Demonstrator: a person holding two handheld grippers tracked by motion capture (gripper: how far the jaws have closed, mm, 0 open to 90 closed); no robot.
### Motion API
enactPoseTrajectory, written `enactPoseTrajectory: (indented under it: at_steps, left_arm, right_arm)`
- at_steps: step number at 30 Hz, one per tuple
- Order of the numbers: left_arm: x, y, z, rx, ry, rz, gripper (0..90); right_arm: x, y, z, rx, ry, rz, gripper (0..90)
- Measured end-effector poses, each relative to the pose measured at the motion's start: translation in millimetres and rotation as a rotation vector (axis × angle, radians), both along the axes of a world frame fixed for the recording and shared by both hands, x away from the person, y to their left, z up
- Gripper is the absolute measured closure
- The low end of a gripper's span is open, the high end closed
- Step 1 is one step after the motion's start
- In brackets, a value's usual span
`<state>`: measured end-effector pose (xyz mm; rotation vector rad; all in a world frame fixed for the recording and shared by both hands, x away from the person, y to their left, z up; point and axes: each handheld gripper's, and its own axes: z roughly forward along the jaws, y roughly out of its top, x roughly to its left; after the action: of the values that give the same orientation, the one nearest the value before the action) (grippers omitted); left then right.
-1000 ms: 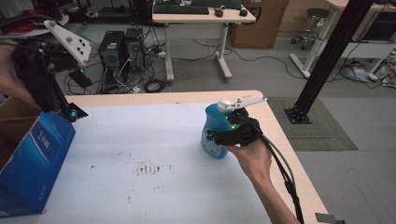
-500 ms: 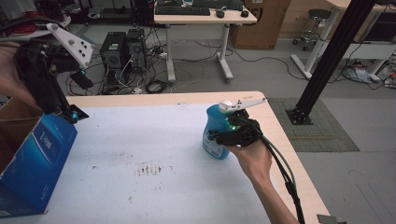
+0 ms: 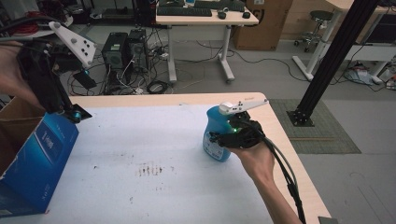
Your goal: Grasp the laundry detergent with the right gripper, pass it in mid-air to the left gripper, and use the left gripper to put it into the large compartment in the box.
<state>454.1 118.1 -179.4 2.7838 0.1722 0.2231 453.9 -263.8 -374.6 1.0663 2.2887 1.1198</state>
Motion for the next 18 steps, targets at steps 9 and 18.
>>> enactPoseTrajectory:
  at_steps: [9, 18]
  left_arm:
    - [-5.1, -11.8, 0.1, -0.015, 0.007, -0.030, 13.9]
    - [-13.0, -18.3, 1.9, -0.019, 0.022, -0.053, 13.9]
  right_arm:
    - [-18.8, 19.0, 36.7, -0.008, -0.023, 0.236, 46.5]
    - [-31.7, 55.0, 56.5, -0.055, -0.018, 0.498, 46.3]
